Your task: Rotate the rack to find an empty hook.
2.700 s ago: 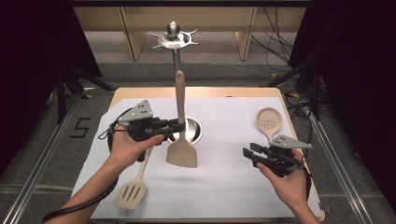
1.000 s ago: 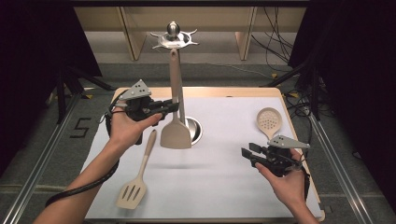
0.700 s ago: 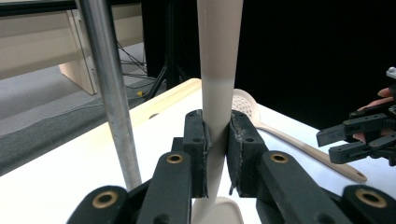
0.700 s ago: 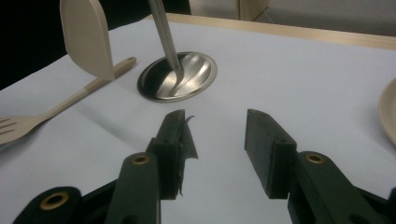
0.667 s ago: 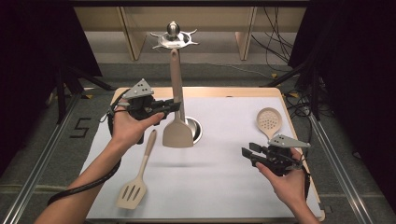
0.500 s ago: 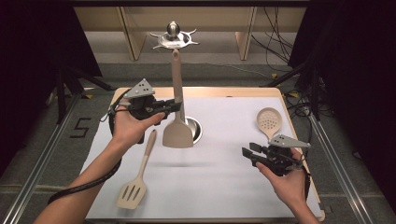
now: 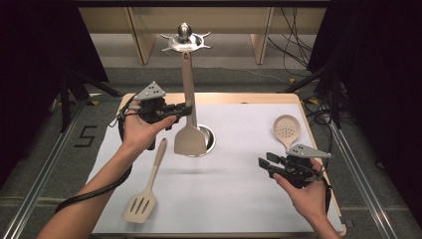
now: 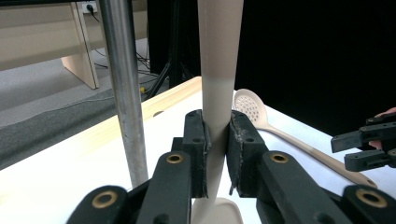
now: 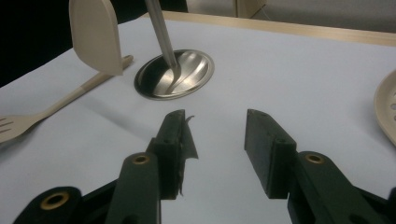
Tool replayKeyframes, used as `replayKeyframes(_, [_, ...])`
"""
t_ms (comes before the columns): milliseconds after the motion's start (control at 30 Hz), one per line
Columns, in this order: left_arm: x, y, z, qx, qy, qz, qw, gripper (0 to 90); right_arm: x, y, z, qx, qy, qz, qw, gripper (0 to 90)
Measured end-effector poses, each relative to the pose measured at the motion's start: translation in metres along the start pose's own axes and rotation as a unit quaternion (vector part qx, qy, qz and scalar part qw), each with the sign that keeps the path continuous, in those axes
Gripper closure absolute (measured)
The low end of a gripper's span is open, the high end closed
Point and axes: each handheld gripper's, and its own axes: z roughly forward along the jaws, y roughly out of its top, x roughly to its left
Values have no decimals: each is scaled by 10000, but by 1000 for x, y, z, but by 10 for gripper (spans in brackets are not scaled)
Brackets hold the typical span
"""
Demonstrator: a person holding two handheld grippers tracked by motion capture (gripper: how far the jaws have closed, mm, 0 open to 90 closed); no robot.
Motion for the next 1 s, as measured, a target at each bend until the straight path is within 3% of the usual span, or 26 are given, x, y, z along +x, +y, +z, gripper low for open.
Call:
replayKeyframes(33, [-2, -2, 2, 4, 19, -184, 9998, 779, 0, 0, 0, 10, 0, 13, 10000, 593])
replayKeyframes(300, [0, -2, 6, -23, 101, -161, 9998, 771, 0, -1, 1, 57, 4, 9, 10000, 593])
replayKeyframes(467, [-2, -3, 1, -110, 175, -129, 9997, 659, 0, -1, 0, 65, -27, -32, 10000, 593])
replayKeyframes(500, [-4, -4, -5, -185, 258, -93, 9995, 589, 2, -2, 0, 109, -1, 104, 9999, 593])
replayKeyframes(633, [-7, -4, -19, -281, 405, 1, 9988, 551, 2, -2, 1, 89, 47, 168, 9998, 592])
replayKeyframes(800, [-9, 4, -31, -334, 544, 144, 9979, 644, 2, -2, 1, 116, 1, 76, 9999, 592])
replayKeyframes(833, [-10, 9, -36, -483, 687, 93, 9964, 742, 1, -1, 2, 67, -17, 7, 10000, 591])
replayKeyframes(867, [-10, 9, -36, -483, 687, 93, 9964, 791, 1, -1, 2, 68, -7, -5, 10000, 591])
replayKeyframes(900, [-9, 13, -38, -559, 797, 190, 9951, 791, 1, -1, 2, 68, -7, -5, 10000, 591])
replayKeyframes(933, [-8, 19, -42, -721, 897, 130, 9933, 866, 3, -2, 3, 64, 58, 78, 9999, 591])
replayKeyframes(1000, [-8, 22, -44, -799, 913, 98, 9926, 889, 2, -1, 1, 88, -17, 8, 10000, 591])
